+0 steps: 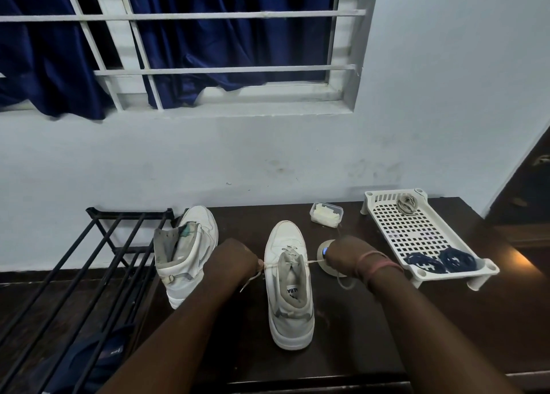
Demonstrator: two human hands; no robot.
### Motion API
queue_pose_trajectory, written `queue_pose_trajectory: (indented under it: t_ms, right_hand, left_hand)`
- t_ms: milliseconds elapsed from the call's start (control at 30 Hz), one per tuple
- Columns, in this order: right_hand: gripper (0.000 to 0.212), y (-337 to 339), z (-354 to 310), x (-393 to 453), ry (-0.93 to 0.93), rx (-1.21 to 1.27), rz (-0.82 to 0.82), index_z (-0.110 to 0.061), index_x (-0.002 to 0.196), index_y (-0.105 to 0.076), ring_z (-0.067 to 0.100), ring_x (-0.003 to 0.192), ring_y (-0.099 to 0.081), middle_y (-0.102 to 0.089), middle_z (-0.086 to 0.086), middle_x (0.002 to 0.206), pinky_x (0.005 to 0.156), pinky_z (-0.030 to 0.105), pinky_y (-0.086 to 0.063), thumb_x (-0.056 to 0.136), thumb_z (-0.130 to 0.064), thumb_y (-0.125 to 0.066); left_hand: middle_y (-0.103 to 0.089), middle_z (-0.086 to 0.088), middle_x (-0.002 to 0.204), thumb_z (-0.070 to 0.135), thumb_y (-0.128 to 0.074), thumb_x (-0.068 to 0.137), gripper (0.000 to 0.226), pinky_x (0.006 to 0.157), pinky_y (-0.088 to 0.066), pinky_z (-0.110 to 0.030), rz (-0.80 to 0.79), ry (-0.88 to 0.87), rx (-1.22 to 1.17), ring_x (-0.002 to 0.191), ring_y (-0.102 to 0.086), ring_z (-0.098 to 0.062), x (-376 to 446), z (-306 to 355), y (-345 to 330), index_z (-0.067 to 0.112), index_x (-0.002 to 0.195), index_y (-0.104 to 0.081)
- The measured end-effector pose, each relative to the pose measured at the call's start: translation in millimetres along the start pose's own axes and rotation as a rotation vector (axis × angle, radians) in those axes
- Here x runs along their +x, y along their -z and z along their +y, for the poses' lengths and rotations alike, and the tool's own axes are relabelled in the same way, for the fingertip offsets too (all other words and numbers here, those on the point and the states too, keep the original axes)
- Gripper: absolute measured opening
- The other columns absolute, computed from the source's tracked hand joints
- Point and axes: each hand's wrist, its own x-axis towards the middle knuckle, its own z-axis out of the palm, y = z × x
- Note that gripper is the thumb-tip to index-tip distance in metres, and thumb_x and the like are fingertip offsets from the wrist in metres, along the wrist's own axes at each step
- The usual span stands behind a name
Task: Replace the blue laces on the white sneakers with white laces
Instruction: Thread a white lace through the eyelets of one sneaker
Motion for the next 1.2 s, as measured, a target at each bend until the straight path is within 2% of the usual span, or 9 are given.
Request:
queue_pose_trajectory:
  t_ms: [167,267,467,567,667,733,900,1033,1200]
  right_hand:
    - [0.024,-7,11,9,-0.042,0.328,0.159,-0.012,0.069,-0.062,0.020,0.068,-0.056,-0.060,0.005,0.068,0.064,0.026,-0.048,0.088,-0.027,-0.058]
    - [0.028,-5,8,11,-0.058,0.379,0.078,-0.007,0.081,-0.066,0.021,0.074,-0.064,-0.070,0.011,0.082,0.079,0.038,-0.055,0.082,-0.036,-0.067]
    - [0.017,9,-2,2,-0.090,0.456,0.316,-0.018,0.096,-0.060,0.024,0.090,-0.065,-0.064,0.003,0.093,0.080,0.027,-0.049,0.081,-0.012,-0.055]
    - [0.024,6,-8,3,-0.019,0.557,0.423,-0.020,0.093,-0.067,0.022,0.089,-0.067,-0.068,0.001,0.093,0.089,0.035,-0.054,0.084,-0.003,-0.053]
    - [0.020,-2,-18,2,0.139,0.685,0.310,-0.005,0.082,-0.065,0.019,0.058,-0.061,-0.064,0.010,0.073,0.059,0.030,-0.056,0.088,0.008,-0.051]
    - [0.015,-7,-26,0,0.218,0.582,0.297,-0.001,0.084,-0.070,0.013,0.055,-0.060,-0.065,0.006,0.069,0.053,0.022,-0.050,0.091,0.001,-0.057]
    - [0.013,-23,-40,4,0.309,0.252,0.325,-0.018,0.087,-0.080,0.011,0.085,-0.068,-0.076,-0.001,0.088,0.082,0.024,-0.051,0.083,-0.014,-0.068]
    - [0.014,-32,-45,13,0.260,0.197,0.410,-0.020,0.069,-0.072,0.018,0.076,-0.068,-0.073,-0.001,0.076,0.071,0.032,-0.054,0.076,-0.013,-0.062]
    - [0.018,-40,-47,16,0.250,0.158,0.402,-0.022,0.067,-0.066,0.018,0.077,-0.064,-0.070,-0.001,0.078,0.065,0.026,-0.046,0.082,-0.022,-0.057]
  left_hand:
    - [-0.068,0.005,0.071,0.041,-0.072,0.079,0.021,0.085,-0.056,-0.037,-0.071,0.065,-0.068,0.083,-0.068,-0.024,-5,3,1,0.021,0.072,-0.073]
    - [-0.070,0.015,0.082,0.059,-0.063,0.079,0.023,0.096,-0.050,-0.040,0.028,0.012,-0.049,0.094,-0.066,-0.016,-14,8,-2,0.037,0.077,-0.070]
    - [-0.072,0.007,0.069,0.050,-0.079,0.073,0.026,0.072,-0.057,-0.031,-0.015,-0.111,-0.302,0.067,-0.069,-0.010,-23,20,-11,0.025,0.074,-0.074]
    - [-0.073,-0.006,0.065,0.036,-0.081,0.078,0.023,0.063,-0.055,-0.029,-0.101,-0.055,-0.467,0.055,-0.064,-0.015,-25,20,-10,0.014,0.076,-0.076]
    - [-0.069,-0.017,0.069,0.013,-0.074,0.087,0.014,0.057,-0.055,-0.025,-0.159,0.041,-0.647,0.054,-0.062,-0.018,-24,19,-8,0.001,0.081,-0.075]
    - [-0.070,-0.019,0.076,0.006,-0.069,0.091,0.012,0.054,-0.056,-0.023,-0.203,0.098,-0.731,0.056,-0.063,-0.017,-23,17,-7,0.003,0.081,-0.074]
    - [-0.070,-0.012,0.074,0.003,-0.063,0.096,0.016,0.055,-0.059,-0.023,-0.295,0.249,-0.879,0.061,-0.067,-0.015,-20,13,-6,0.006,0.082,-0.070]
    - [-0.071,-0.012,0.075,0.003,-0.063,0.096,0.013,0.060,-0.060,-0.024,-0.332,0.289,-0.923,0.067,-0.068,-0.017,-18,13,-6,0.005,0.085,-0.070]
    - [-0.074,-0.013,0.087,0.009,-0.069,0.092,0.010,0.061,-0.061,-0.023,-0.328,0.265,-0.919,0.072,-0.070,-0.017,-19,14,-6,0.002,0.098,-0.072]
